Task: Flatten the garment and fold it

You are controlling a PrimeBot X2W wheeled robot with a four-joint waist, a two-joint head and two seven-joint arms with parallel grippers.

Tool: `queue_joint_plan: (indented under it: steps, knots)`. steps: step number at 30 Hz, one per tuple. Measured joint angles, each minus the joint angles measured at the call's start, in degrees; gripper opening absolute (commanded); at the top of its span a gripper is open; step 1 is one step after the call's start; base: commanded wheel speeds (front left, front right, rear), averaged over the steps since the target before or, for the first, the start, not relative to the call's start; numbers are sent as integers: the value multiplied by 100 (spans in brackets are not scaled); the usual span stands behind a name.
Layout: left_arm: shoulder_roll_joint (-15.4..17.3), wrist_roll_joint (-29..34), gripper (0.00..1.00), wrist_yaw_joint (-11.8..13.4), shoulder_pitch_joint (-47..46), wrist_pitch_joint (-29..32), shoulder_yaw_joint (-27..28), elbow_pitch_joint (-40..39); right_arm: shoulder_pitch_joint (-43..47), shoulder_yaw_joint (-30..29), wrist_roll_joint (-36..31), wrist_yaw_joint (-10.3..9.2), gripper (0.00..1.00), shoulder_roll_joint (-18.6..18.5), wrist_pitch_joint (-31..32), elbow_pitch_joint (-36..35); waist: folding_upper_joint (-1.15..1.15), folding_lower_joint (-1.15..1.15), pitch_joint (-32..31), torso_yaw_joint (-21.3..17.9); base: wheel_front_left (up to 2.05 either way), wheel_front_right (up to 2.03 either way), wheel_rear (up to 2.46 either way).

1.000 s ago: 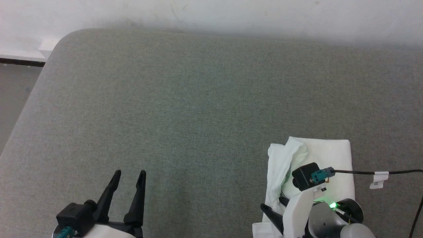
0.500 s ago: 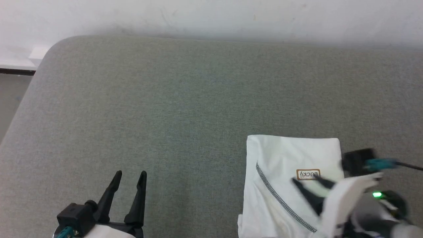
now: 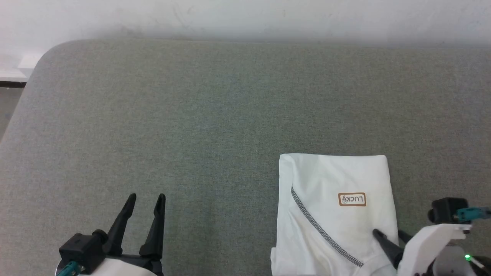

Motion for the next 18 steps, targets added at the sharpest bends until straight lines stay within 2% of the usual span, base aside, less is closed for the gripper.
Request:
queue_joint_plan:
  steps: [5,12,13,14,18]
  knots:
    - [67,3,100,-1,-3,63,-35,-33,-336,172,10,0,100,-8,-232,904,0,0,-28,65,0,0,0]
    - [126,11,100,4,-3,153,-64,-69,-630,241,33,0,100,-37,-435,1518,0,0,-91,141,0,0,0]
    - [131,11,100,14,-3,158,-71,-76,-680,222,33,0,35,-38,-445,1597,0,-1,-100,146,0,0,0]
    - [134,12,100,15,-3,160,-82,-83,-719,191,35,1,0,-37,-500,1674,0,-1,-107,149,0,0,0]
    - [132,19,100,15,-4,201,-125,-104,-864,193,14,8,0,-32,-587,1892,0,-1,-137,134,0,0,0]
